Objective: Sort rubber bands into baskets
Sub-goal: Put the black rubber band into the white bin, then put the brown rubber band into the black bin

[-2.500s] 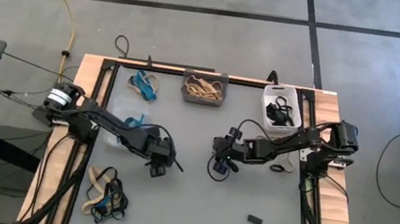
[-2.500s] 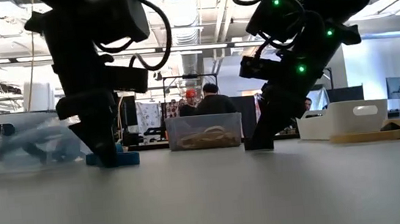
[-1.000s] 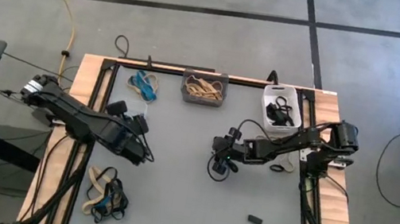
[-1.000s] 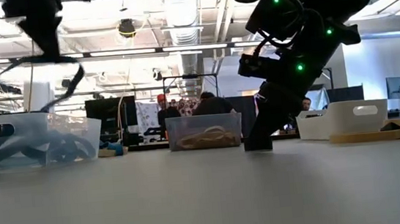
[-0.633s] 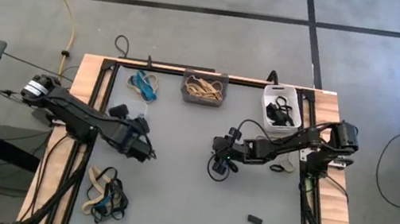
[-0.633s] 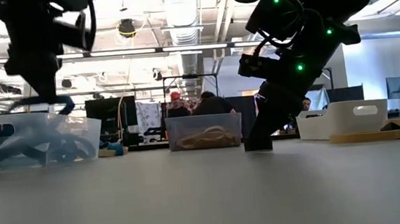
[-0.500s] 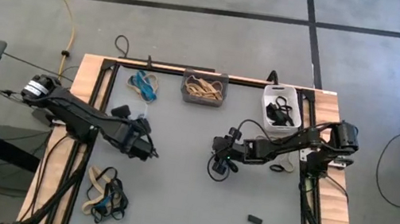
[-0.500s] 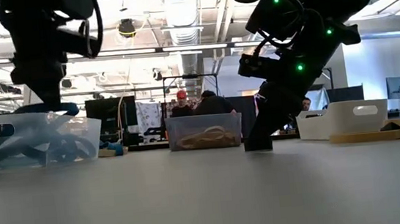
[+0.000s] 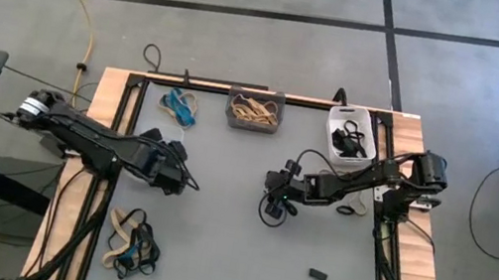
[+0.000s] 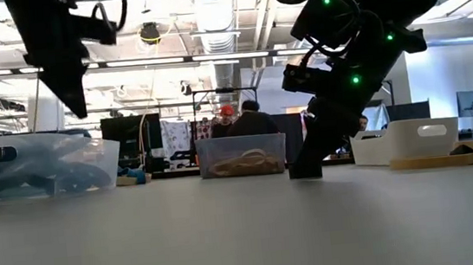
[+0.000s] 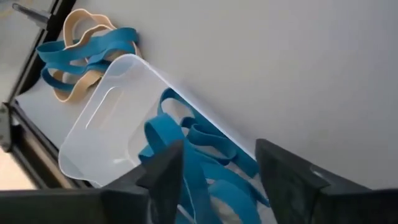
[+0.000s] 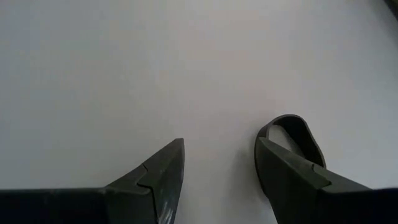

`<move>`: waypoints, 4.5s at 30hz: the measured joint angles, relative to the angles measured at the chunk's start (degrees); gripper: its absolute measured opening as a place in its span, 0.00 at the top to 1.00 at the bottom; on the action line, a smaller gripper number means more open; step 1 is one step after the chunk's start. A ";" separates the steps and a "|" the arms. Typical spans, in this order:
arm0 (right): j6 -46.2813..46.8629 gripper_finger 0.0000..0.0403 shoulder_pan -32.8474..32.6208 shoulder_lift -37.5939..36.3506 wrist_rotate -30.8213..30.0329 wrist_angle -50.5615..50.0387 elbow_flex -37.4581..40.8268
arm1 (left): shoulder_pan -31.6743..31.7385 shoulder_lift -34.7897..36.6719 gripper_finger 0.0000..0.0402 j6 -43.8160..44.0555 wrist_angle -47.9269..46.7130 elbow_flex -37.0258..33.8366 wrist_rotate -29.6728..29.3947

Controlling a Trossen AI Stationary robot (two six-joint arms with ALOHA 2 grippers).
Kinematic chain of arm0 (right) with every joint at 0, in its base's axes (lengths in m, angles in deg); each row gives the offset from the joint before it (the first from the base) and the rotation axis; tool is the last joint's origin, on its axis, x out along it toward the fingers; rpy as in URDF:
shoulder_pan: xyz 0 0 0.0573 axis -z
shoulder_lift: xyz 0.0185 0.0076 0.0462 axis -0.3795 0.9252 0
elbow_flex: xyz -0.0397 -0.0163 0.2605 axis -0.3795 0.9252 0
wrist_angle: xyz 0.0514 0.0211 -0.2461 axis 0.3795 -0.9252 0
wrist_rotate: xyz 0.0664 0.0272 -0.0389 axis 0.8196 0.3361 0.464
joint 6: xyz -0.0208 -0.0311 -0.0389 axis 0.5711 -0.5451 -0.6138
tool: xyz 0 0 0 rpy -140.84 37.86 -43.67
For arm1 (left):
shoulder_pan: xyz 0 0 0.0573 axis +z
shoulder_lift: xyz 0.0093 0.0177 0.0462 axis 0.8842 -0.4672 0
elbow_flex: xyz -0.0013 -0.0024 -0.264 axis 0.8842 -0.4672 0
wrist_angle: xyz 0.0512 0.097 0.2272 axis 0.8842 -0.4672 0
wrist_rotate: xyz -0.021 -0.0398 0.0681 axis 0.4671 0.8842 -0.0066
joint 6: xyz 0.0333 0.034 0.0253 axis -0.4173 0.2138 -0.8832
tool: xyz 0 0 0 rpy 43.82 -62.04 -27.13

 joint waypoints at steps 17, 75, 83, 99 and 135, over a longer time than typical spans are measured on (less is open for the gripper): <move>-0.98 0.44 0.70 0.00 0.09 -0.03 0.00 | -4.54 11.61 0.47 -3.51 20.34 0.03 -3.04; 3.11 0.09 13.95 0.24 2.36 -3.37 -0.03 | -9.96 -32.93 0.47 -20.29 72.75 0.06 4.54; 2.10 0.54 12.15 1.80 3.33 -2.60 -0.20 | -9.96 -33.04 0.47 -25.16 77.26 0.04 4.10; -0.24 0.93 10.13 -12.91 -10.52 -19.17 0.09 | -9.11 -33.02 0.47 -34.54 80.43 0.04 -0.28; 2.91 0.32 43.05 -23.90 -8.63 -39.02 0.00 | -3.21 -33.01 0.47 -49.28 82.56 0.04 6.07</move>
